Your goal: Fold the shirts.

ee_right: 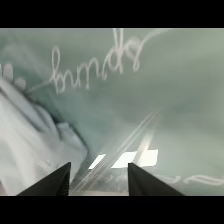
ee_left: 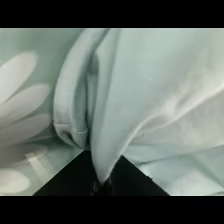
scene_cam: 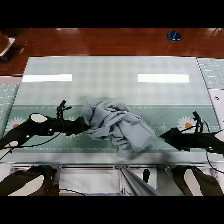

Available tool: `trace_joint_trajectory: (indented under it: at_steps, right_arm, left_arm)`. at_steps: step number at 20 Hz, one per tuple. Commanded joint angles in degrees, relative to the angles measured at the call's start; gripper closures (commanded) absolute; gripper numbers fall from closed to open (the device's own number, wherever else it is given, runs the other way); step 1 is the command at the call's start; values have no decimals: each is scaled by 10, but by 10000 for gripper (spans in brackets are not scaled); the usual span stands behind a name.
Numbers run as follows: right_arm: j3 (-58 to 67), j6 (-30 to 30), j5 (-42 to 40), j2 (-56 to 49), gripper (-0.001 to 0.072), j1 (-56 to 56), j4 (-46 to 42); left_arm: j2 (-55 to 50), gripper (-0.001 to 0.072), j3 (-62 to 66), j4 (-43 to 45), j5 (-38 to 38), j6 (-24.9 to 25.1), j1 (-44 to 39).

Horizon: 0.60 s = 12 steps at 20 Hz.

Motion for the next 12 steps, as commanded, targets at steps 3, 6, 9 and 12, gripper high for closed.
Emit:
trace_joint_trajectory:
  at_steps: [3,6,9,12]
  right_arm:
    - [-40,-30,20,0,298,34,93]
    - [-40,16,-45,-1,298,144,98]
    - [-40,26,-124,-43,298,238,147]
    - [-39,-24,-198,-114,309,301,236]
  left_arm:
    - [-5,688,14,-8,5,10,-5]
    - [-5,689,14,-8,5,10,-5]
    - [-5,688,14,-8,5,10,-5]
    - [-5,688,14,-8,5,10,-5]
